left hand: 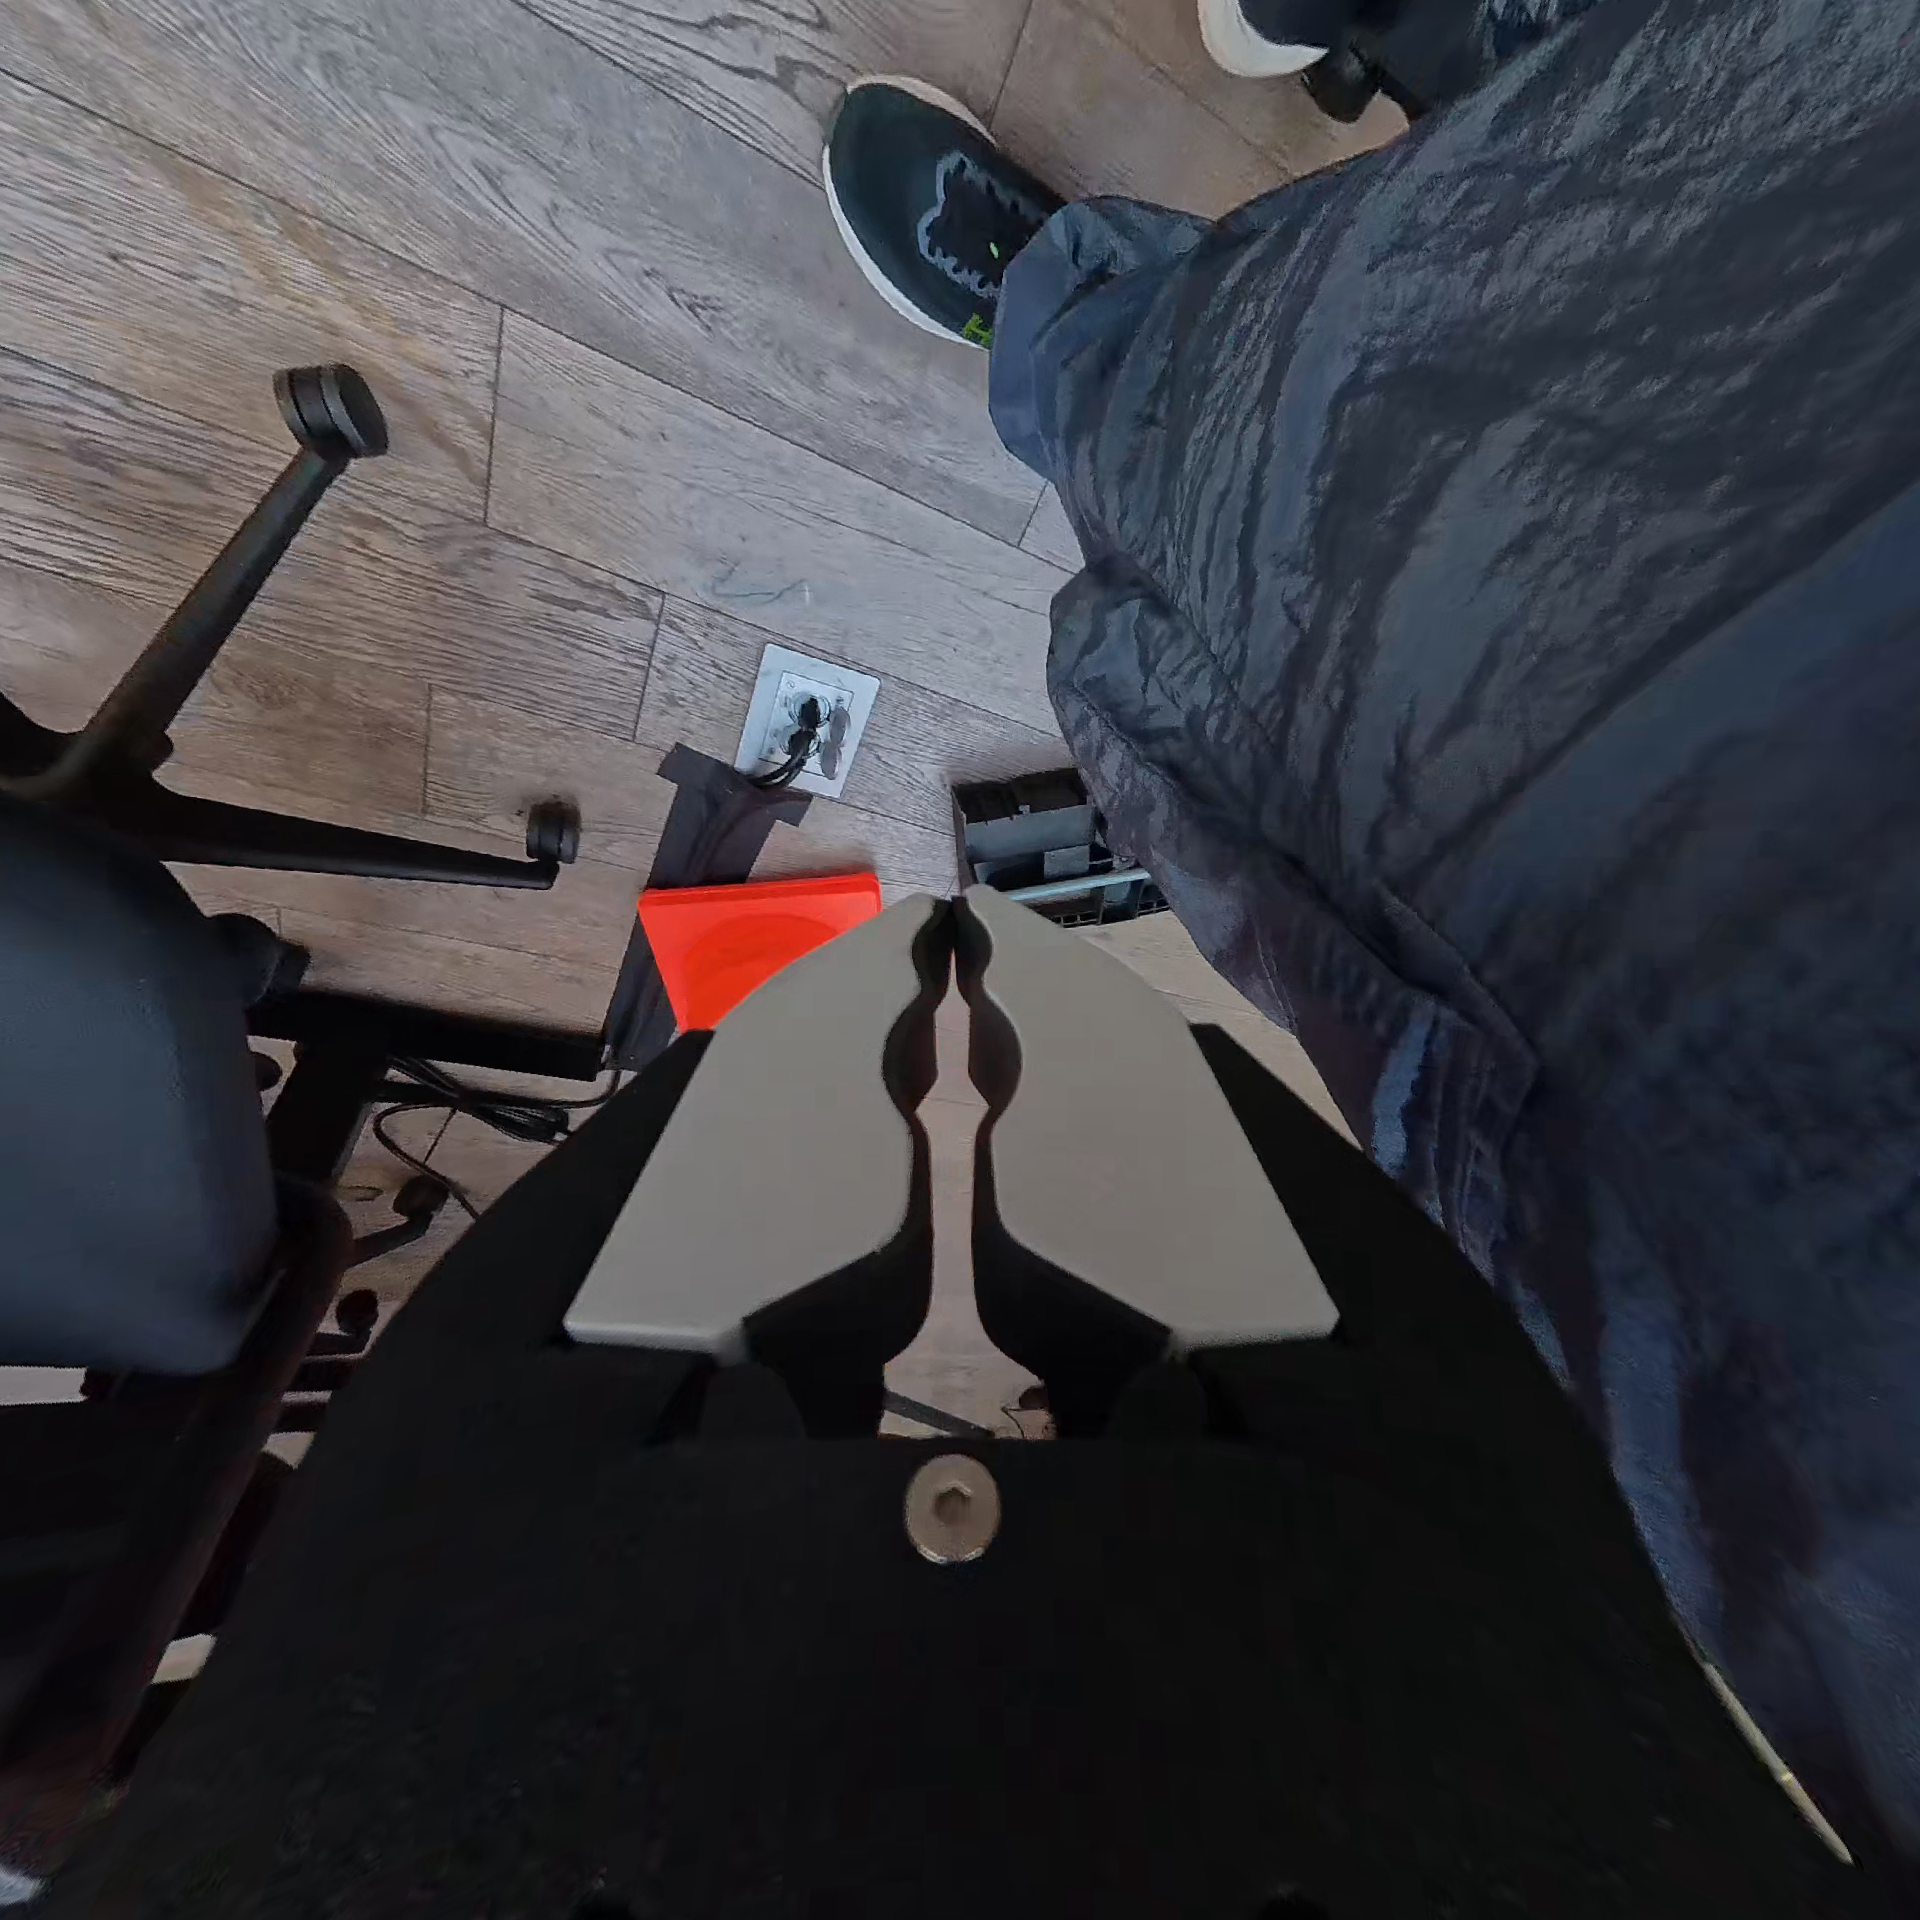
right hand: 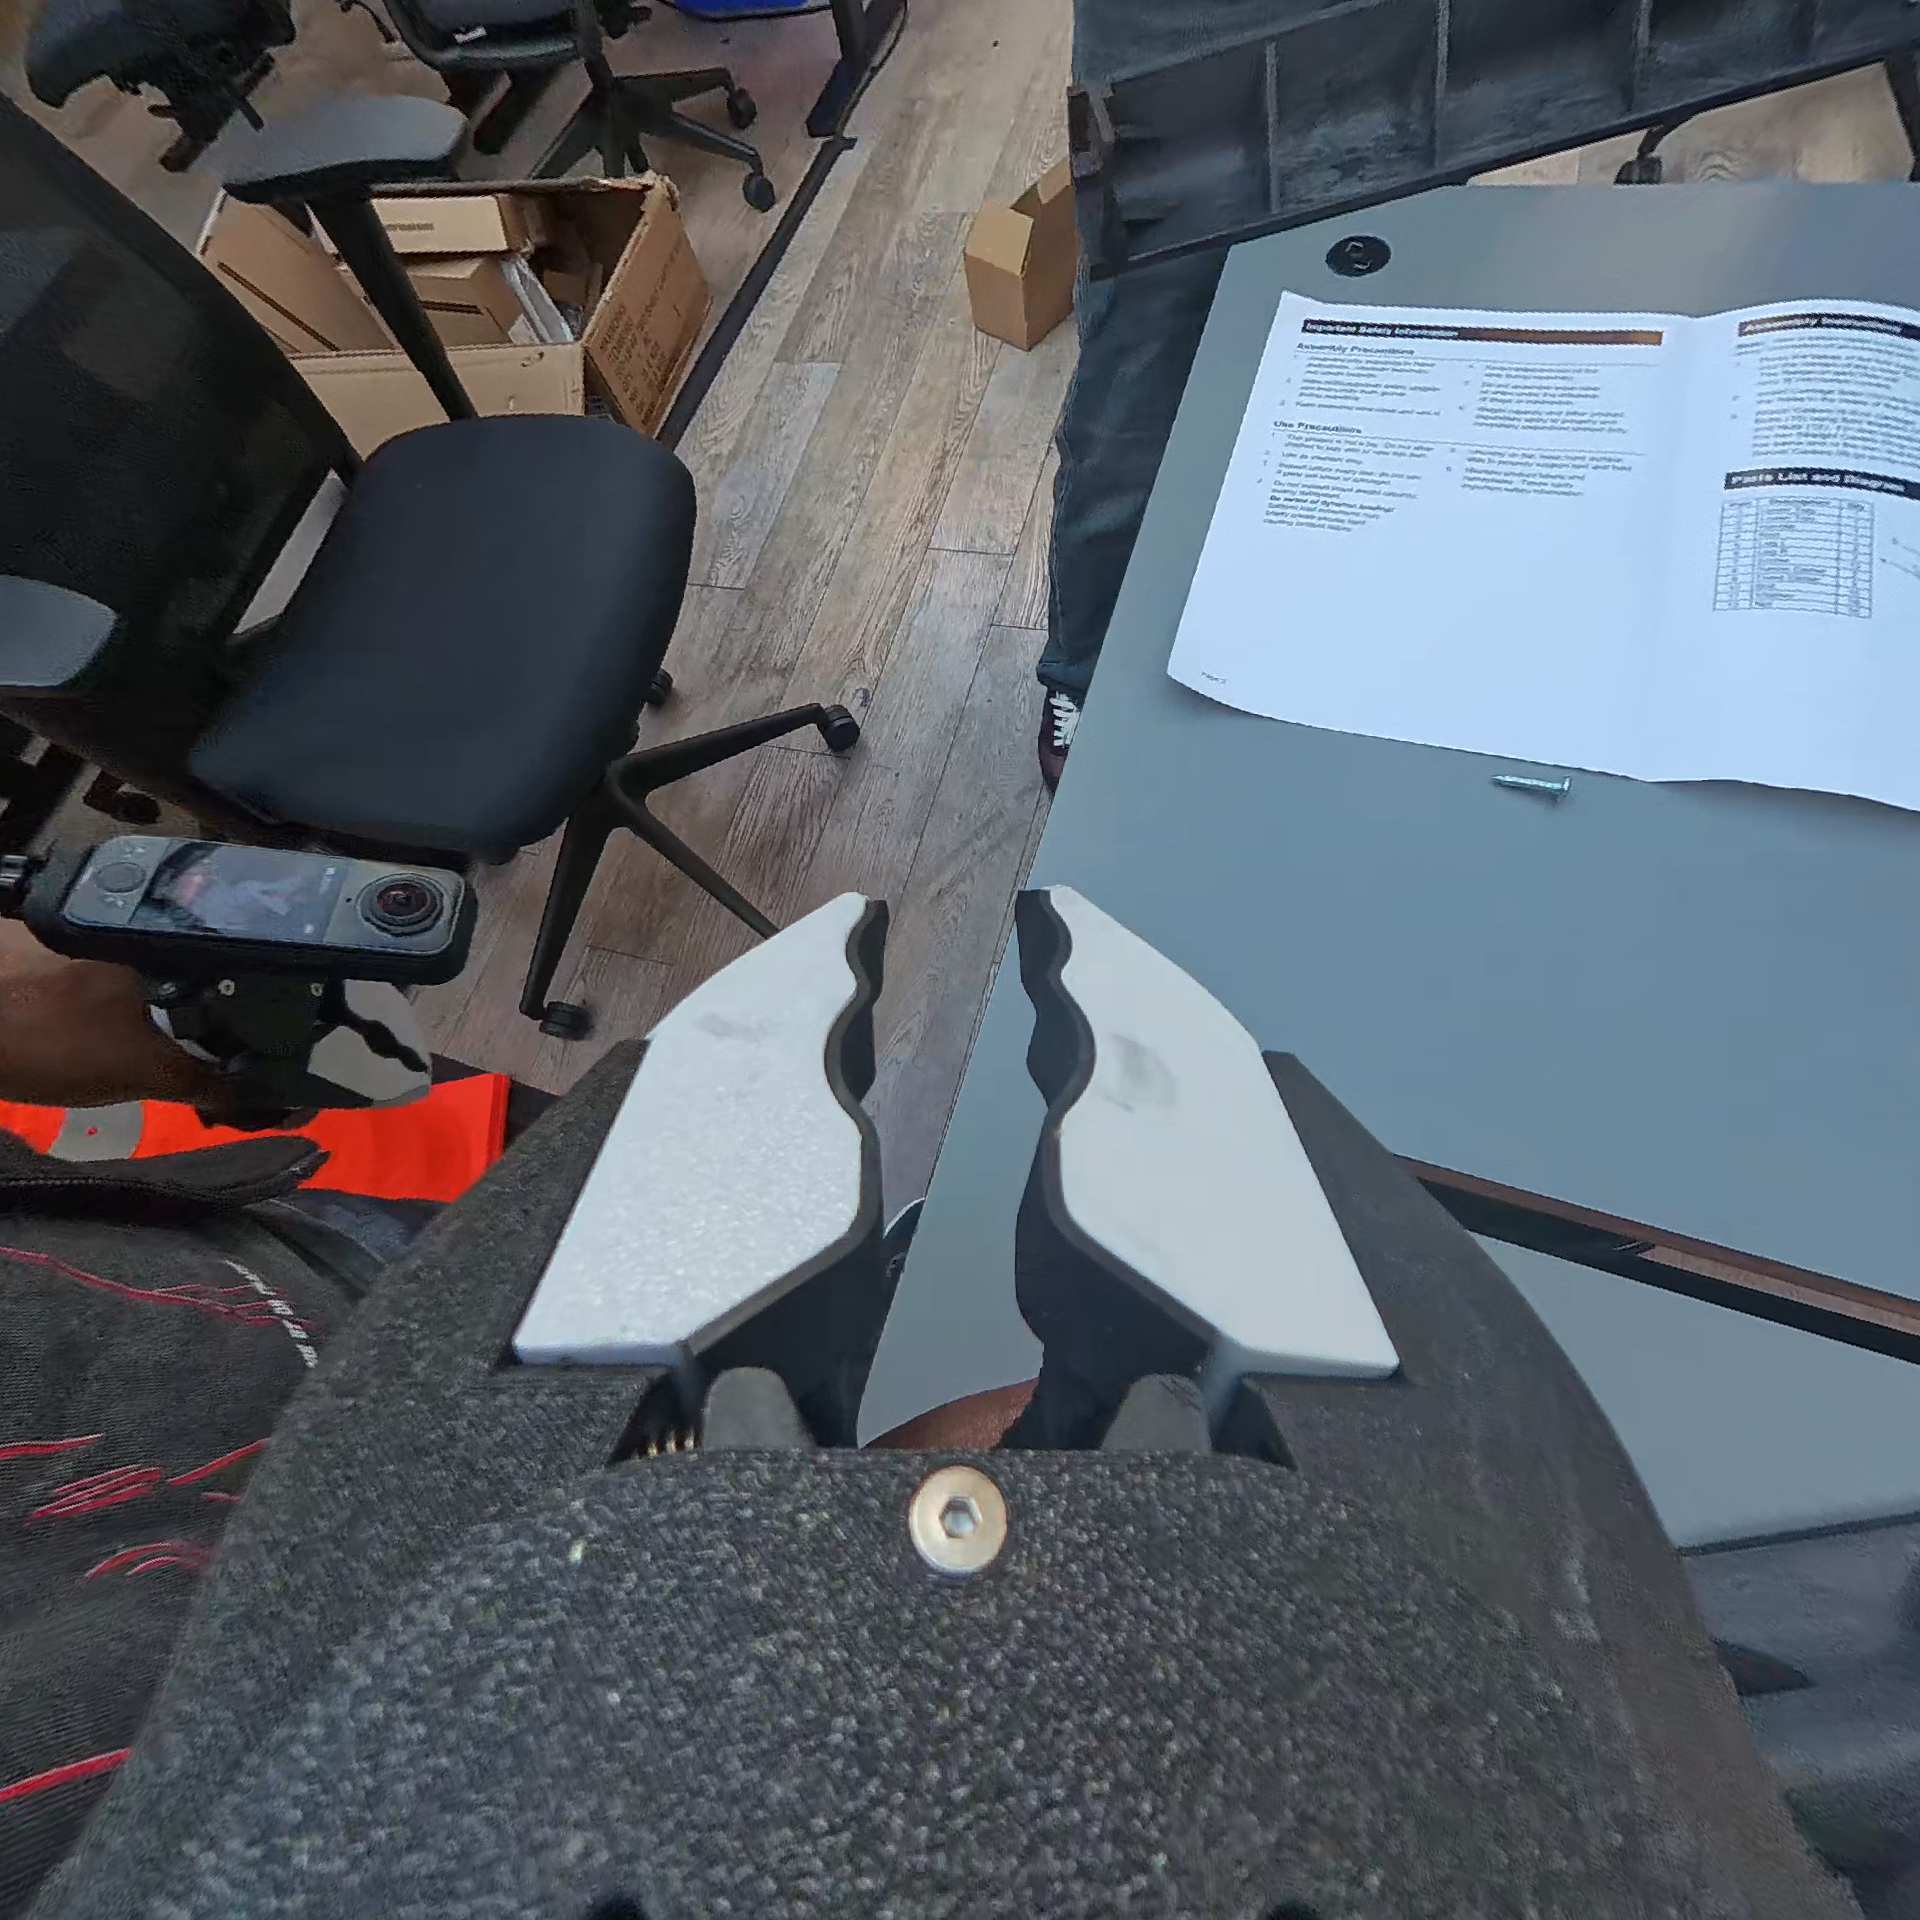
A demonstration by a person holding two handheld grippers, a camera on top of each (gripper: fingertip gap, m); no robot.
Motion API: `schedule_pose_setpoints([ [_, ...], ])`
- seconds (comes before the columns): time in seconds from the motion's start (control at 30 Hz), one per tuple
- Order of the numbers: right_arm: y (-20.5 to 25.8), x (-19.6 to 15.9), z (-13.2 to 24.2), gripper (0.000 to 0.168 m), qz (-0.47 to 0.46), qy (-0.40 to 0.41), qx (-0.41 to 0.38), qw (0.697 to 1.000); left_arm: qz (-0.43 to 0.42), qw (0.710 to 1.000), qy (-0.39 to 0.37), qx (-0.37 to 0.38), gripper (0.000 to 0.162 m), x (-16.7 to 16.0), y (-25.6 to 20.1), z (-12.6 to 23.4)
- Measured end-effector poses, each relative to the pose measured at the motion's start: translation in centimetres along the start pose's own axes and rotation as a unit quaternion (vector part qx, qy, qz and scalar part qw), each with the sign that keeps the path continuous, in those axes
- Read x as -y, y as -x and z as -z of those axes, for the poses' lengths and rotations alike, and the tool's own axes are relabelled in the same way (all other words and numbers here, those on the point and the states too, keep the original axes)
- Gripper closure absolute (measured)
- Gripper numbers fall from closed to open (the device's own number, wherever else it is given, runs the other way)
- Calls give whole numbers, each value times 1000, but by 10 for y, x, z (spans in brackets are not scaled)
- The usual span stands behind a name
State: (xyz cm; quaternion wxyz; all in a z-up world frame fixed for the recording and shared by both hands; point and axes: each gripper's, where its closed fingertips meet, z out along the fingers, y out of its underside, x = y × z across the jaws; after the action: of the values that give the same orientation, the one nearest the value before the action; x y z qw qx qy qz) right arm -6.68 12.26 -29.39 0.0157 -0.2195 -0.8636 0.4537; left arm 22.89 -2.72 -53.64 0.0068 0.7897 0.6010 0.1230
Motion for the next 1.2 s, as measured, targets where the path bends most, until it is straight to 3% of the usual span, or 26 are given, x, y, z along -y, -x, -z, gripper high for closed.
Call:
schedule_pose_setpoints([
  [0.13,6,-4,1,143,13,13,-18,1000,-7,1000,-16,-9,162,0,2,0],
  [0.5,7,-9,-4,143,76,54,-51,994,31,995,-87,-25,162,56,21,19],
  [0.87,-10,4,-9,144,92,45,-62,993,119,984,-103,-85,161,67,-14,1],
  [1.2,-28,3,-4,144,126,49,-34,990,151,981,-96,-80,161,97,-37,-7],
])
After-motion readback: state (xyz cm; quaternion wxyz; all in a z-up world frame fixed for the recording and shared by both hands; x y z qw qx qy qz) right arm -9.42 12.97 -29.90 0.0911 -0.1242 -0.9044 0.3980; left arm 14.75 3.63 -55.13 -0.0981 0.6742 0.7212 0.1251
